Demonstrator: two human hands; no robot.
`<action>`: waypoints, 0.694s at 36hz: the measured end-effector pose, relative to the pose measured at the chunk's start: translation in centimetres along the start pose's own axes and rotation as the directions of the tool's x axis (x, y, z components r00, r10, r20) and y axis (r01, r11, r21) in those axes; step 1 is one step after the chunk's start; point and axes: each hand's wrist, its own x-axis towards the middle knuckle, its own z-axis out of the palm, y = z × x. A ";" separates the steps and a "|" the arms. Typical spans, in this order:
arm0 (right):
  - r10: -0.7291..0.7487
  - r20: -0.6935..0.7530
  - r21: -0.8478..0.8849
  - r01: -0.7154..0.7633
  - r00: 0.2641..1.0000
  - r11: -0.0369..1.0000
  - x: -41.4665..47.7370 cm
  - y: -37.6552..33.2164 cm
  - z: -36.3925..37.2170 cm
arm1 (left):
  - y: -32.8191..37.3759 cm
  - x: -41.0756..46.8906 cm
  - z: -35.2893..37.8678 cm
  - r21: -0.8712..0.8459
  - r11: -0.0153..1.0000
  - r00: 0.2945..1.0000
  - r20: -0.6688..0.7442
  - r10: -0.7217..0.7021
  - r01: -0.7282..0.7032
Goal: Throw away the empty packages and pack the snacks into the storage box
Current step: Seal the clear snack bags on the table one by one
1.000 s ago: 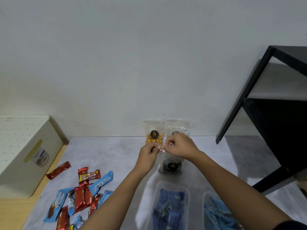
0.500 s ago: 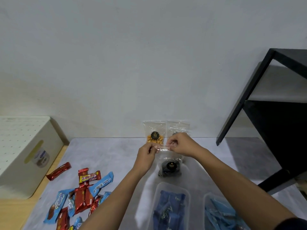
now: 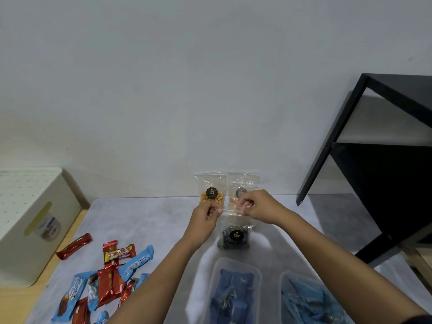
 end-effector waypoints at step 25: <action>0.056 -0.127 -0.127 -0.073 0.990 0.989 -1.9 1.0 0.2 | 2.1 -1.9 1.9 0.057 0.993 0.957 -0.268 0.114 -0.102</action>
